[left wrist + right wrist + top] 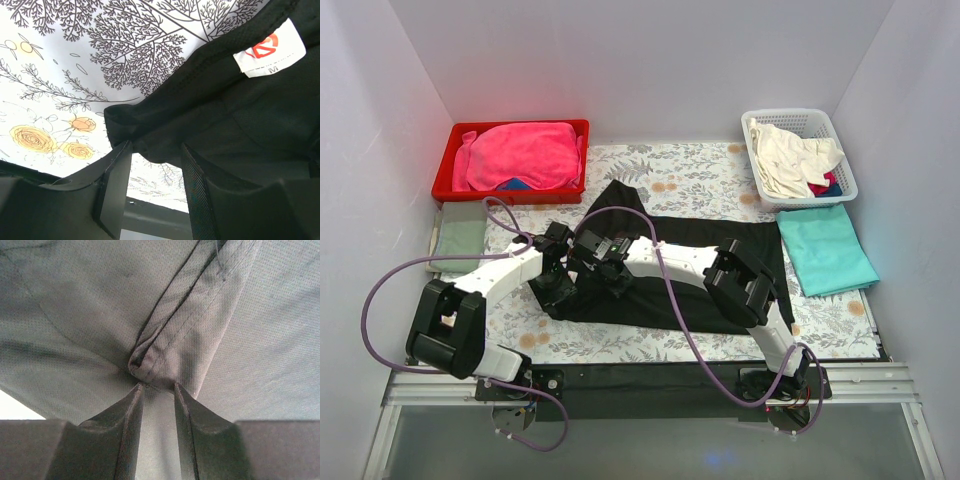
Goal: Fold and stack the t-shirts
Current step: Fold the flattened tshirt in 1/3 of the way
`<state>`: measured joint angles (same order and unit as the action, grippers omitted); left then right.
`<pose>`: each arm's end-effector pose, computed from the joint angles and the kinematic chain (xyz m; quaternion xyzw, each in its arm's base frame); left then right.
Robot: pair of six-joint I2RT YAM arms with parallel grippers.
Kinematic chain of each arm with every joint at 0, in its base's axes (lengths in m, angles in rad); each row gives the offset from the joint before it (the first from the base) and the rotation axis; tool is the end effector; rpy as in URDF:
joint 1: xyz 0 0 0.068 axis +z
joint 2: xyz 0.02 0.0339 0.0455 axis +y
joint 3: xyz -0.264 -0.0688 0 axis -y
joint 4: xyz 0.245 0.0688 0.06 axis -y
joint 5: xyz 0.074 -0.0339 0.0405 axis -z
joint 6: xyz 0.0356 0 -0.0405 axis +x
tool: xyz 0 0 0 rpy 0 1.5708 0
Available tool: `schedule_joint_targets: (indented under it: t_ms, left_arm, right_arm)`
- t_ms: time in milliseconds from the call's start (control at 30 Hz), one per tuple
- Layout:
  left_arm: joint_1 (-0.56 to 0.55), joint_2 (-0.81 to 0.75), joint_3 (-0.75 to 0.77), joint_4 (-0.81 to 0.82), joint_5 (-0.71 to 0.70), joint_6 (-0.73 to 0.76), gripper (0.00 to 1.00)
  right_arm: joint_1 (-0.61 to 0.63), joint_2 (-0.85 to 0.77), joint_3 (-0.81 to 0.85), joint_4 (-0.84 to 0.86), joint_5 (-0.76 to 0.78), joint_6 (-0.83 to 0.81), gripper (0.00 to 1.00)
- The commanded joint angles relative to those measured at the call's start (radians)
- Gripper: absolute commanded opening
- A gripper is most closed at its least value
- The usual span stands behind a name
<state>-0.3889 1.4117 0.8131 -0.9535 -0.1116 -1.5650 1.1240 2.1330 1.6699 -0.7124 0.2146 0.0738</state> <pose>0.2018 -0.0784 0.1763 -0.5543 0.8304 0.0235 0.0514 0.2007 0.4013 0.1807 -0.4705 0.8541 0.0233 0.2205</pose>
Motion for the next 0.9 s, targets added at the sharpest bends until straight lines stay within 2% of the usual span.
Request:
schedule_joint_targets:
  t_ms: [0,133,233,267,333,367,400,633,767,867]
  left_arm:
    - [-0.011,0.012,-0.003,-0.010,0.009,-0.024,0.43]
    - [-0.011,0.024,-0.011,-0.005,0.013,-0.026,0.43]
    - [-0.011,0.029,-0.012,-0.005,0.012,-0.030,0.43]
    - [-0.011,0.027,-0.012,-0.010,0.010,-0.033,0.43]
    - [-0.011,0.017,-0.012,-0.013,0.000,-0.041,0.43]
    - [-0.011,0.012,-0.011,-0.014,-0.002,-0.041,0.43]
    - [-0.010,0.009,-0.008,-0.014,-0.003,-0.047,0.44]
    - [-0.001,0.016,0.018,-0.004,0.006,-0.058,0.44]
    - [0.004,0.010,0.046,-0.013,-0.013,-0.079,0.44]
    - [0.021,-0.002,0.063,-0.021,-0.043,-0.101,0.44]
  right_arm:
    - [0.046,-0.012,0.077,0.082,0.005,-0.052,0.37]
    - [0.046,0.018,0.083,0.087,0.055,-0.052,0.37]
    - [0.042,0.030,0.079,0.090,0.118,-0.045,0.31]
    - [0.037,0.030,0.076,0.090,0.133,-0.042,0.23]
    - [0.030,0.018,0.067,0.091,0.155,-0.035,0.13]
    - [0.025,0.013,0.065,0.094,0.163,-0.031,0.03]
    - [0.022,0.007,0.057,0.097,0.178,-0.032,0.01]
    - [0.019,-0.048,0.036,0.110,0.169,-0.032,0.01]
    - [0.019,-0.068,0.030,0.114,0.144,-0.035,0.16]
    - [0.026,-0.085,0.031,0.117,0.103,-0.039,0.20]
